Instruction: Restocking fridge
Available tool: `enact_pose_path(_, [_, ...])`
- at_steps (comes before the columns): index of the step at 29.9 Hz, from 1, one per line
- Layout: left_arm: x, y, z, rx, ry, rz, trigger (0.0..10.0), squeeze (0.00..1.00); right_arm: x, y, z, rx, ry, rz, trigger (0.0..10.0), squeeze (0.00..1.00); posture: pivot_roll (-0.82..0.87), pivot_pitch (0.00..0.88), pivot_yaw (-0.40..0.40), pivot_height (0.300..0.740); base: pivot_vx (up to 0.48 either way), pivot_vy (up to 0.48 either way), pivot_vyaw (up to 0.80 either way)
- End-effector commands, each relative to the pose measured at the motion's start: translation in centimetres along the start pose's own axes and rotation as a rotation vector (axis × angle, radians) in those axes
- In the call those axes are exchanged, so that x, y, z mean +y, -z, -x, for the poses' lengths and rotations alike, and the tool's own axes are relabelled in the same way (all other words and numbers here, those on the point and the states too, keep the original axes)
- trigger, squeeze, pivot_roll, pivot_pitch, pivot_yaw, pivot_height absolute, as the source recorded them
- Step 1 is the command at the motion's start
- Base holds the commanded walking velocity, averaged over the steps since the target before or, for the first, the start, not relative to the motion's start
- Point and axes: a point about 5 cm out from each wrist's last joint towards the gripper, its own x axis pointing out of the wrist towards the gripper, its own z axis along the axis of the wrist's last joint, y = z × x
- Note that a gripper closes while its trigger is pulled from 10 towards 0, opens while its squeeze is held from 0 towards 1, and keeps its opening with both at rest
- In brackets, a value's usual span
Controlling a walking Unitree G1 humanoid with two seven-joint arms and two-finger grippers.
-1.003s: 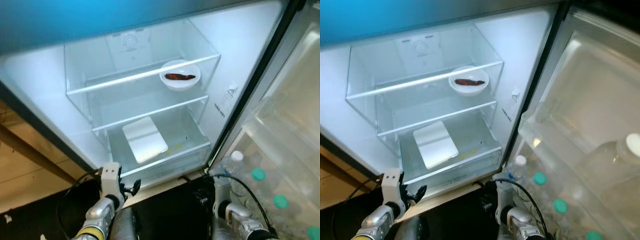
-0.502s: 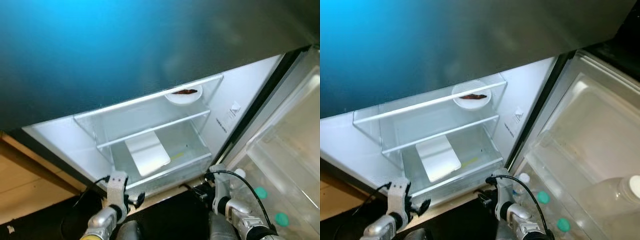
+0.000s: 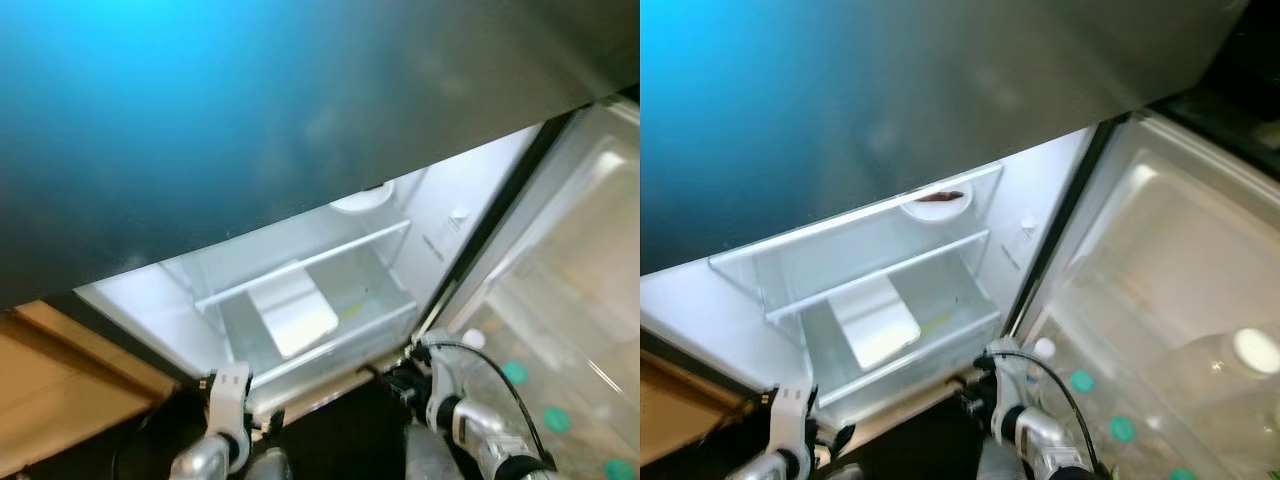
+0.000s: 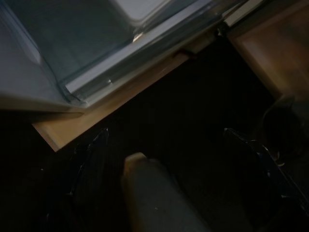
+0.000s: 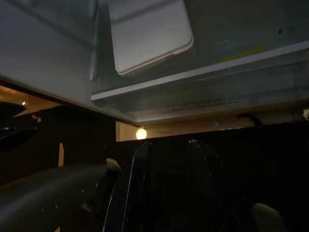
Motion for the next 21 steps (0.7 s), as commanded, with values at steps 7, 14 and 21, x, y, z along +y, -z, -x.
enact_pose_path(7, [0.6,2.6,1.0,0.099,-0.038,0.011,10.0,0.00,-0.1,1.2,0.4,0.034,0.014,-0.026,10.0,0.00,-0.03,0.109,0.010,0.724,0.000,0.000,0.00])
enact_pose_path(14, [0.8,3.7,1.5,0.138,-0.059,0.026,10.0,0.00,-0.1,1.2,0.5,0.036,0.009,-0.025,10.0,0.00,-0.03,0.105,0.008,0.740,0.000,0.000,0.00])
enact_pose_path(21, [1.0,5.2,2.2,0.187,-0.090,0.056,10.0,0.00,-0.3,2.3,0.9,0.100,0.032,-0.006,10.0,0.00,-0.03,0.102,0.004,0.740,0.000,0.000,0.00])
